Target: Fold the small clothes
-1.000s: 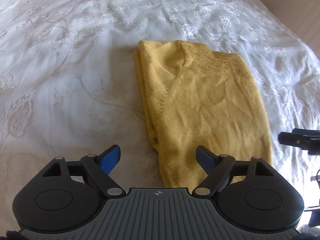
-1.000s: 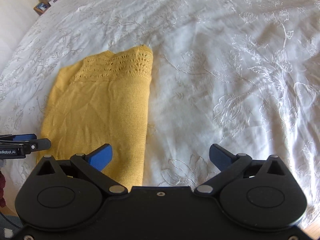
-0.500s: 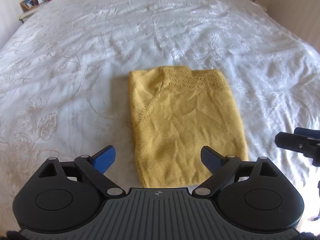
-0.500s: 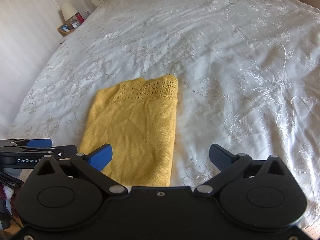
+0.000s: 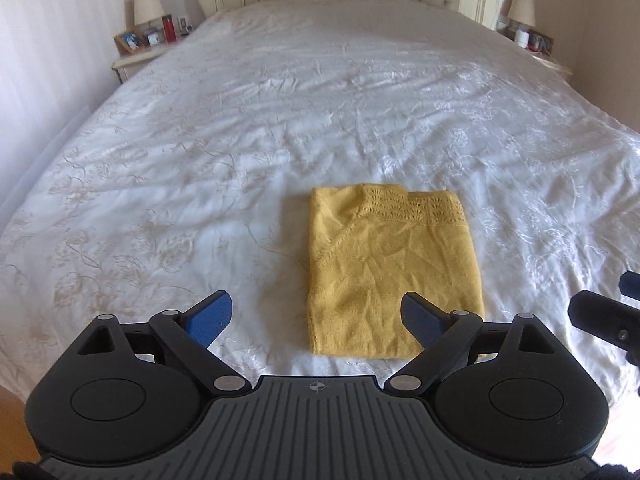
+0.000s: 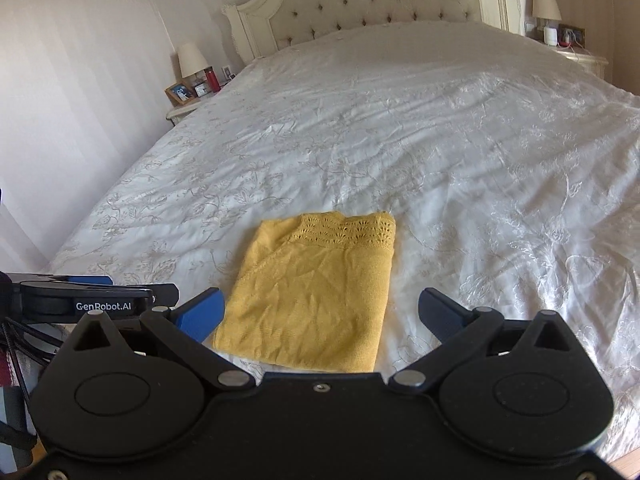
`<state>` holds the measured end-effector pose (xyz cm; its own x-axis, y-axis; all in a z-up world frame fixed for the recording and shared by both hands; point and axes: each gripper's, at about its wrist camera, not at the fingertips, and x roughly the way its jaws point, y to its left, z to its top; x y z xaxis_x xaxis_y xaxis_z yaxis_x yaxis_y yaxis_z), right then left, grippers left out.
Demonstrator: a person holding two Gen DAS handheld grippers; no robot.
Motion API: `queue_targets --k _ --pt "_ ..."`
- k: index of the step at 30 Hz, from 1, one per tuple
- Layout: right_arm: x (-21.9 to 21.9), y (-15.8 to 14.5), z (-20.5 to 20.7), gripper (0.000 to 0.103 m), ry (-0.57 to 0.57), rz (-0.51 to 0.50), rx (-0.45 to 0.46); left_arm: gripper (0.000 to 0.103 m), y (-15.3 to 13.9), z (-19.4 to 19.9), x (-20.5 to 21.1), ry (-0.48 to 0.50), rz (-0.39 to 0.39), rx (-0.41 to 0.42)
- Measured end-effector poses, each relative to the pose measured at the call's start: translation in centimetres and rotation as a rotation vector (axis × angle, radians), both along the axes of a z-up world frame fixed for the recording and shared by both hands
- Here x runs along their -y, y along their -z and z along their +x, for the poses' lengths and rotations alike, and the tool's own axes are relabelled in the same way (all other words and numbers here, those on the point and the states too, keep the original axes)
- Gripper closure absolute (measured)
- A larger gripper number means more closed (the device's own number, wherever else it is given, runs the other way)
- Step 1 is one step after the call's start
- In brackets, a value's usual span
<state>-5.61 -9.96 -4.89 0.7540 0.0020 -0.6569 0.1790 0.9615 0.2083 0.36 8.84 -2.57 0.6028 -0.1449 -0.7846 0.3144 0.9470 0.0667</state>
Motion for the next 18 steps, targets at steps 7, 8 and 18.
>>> queue_targets --k 7,8,18 --pt "-2.1 -1.2 -1.2 0.001 0.061 -0.041 -0.023 0.011 -1.6 -2.1 -0.6 0.011 0.005 0.037" --pt "-2.1 -1.2 -1.4 0.001 0.067 -0.022 -0.03 0.011 -1.7 -2.4 -0.7 0.016 0.007 0.043" --pt "-2.7 -1.9 -3.1 0.001 0.145 -0.03 -0.044 0.011 -2.0 -3.9 -1.4 0.003 0.033 0.028"
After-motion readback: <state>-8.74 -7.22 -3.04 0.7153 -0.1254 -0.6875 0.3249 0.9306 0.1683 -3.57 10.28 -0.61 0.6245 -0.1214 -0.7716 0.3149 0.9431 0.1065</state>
